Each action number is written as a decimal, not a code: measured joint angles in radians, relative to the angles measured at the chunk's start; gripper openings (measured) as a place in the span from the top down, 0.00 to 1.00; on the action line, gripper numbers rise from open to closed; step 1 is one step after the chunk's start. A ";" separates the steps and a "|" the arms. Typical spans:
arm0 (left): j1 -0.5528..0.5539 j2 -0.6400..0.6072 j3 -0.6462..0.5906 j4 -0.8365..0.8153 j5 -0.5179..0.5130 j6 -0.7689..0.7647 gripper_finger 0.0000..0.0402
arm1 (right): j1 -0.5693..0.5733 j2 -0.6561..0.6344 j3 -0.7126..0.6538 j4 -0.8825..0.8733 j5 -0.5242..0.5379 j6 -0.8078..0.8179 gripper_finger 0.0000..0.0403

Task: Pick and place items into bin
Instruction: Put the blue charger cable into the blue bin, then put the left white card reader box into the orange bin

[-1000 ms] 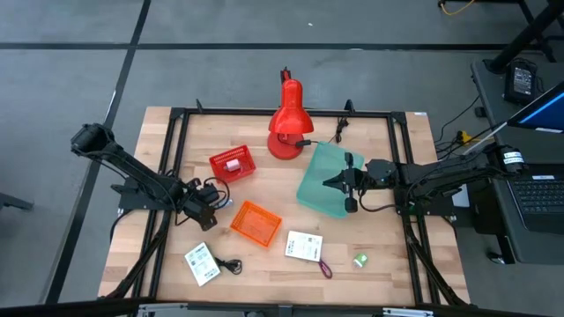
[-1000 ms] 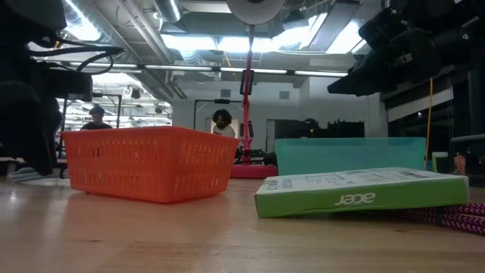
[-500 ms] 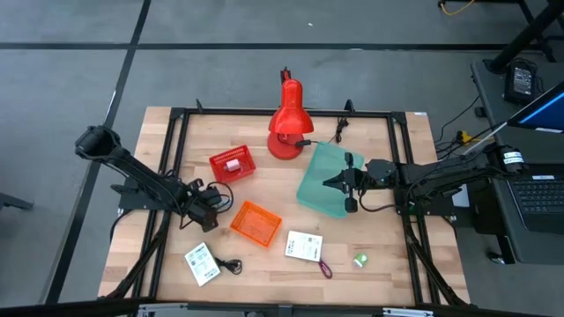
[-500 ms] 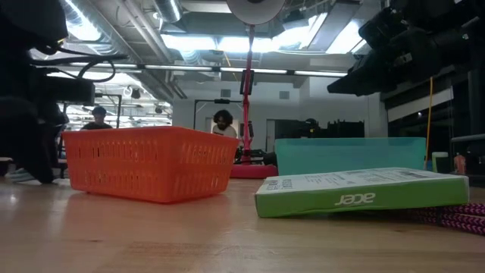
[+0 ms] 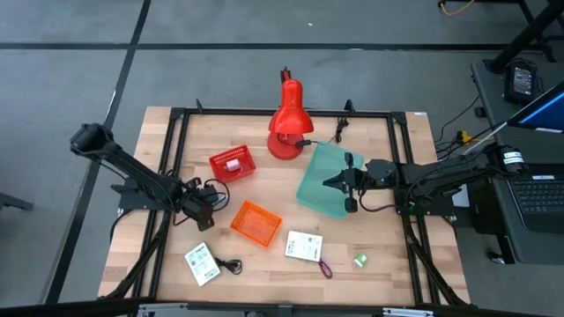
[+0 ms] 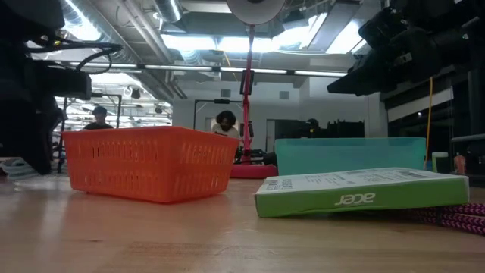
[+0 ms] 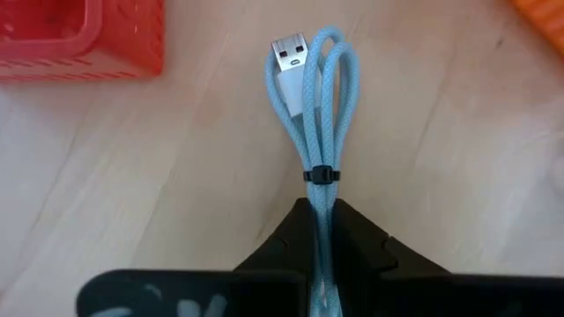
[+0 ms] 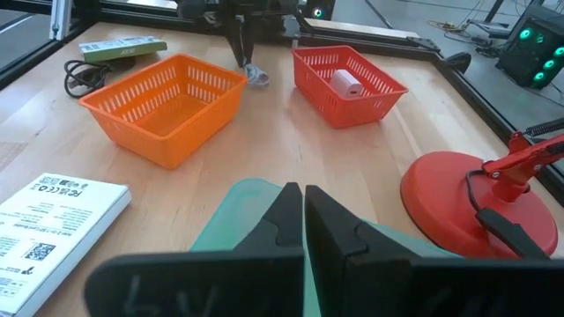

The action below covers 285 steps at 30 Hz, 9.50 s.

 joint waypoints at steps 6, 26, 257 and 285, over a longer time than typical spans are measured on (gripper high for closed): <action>0.000 -0.042 0.001 0.002 -0.004 0.051 0.96 | 0.000 0.000 0.000 -0.001 0.000 0.000 1.00; 0.000 -0.194 0.051 0.195 -0.162 0.376 0.96 | 0.000 0.000 0.000 -0.001 0.000 0.000 1.00; 0.257 0.119 -0.052 1.384 -0.056 1.094 1.00 | -0.169 0.143 0.127 -0.195 0.001 0.342 0.99; 0.256 0.119 -0.051 1.287 0.172 0.910 0.71 | 0.066 0.136 0.127 0.079 -0.001 0.152 0.99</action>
